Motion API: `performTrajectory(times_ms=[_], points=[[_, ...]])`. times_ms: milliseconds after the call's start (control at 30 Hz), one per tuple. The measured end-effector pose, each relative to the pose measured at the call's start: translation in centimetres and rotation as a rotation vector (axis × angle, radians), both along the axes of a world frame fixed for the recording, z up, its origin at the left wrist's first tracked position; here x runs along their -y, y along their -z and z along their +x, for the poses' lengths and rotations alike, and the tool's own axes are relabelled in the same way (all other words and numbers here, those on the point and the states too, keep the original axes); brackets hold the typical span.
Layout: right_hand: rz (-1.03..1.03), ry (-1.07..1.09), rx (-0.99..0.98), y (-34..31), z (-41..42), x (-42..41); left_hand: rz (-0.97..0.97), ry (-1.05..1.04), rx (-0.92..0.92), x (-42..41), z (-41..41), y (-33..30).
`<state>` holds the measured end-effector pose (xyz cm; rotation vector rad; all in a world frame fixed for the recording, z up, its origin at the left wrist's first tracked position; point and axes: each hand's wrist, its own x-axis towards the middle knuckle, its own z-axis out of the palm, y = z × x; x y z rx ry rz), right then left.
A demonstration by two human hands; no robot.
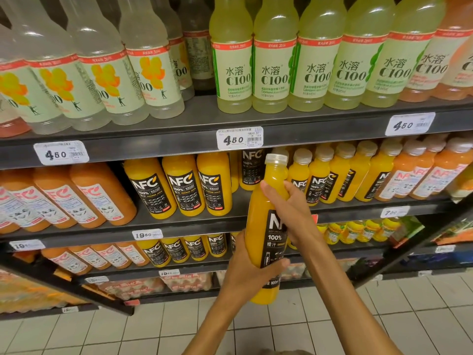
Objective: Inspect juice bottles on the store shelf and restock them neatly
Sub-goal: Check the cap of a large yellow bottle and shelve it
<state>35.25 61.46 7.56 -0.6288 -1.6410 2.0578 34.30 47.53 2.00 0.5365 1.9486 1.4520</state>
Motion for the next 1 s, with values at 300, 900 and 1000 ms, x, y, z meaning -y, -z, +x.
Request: performTrajectory(times_ms=[300, 900, 1000], points=[[0.063, -0.211, 0.031, 1.0, 0.8, -1.2, -0.002, 0.035, 0.089, 0.6, -2.2, 1.7], [0.272, 0.108, -0.006, 0.3, -4.7, -0.6, -0.049, -0.173, -0.148, -3.3, -6.0, 3.2], [0.278, 0.119, -0.015, 0.3, -5.1, -0.9, -0.109, -0.146, -0.223, -4.1, -6.6, 3.2]])
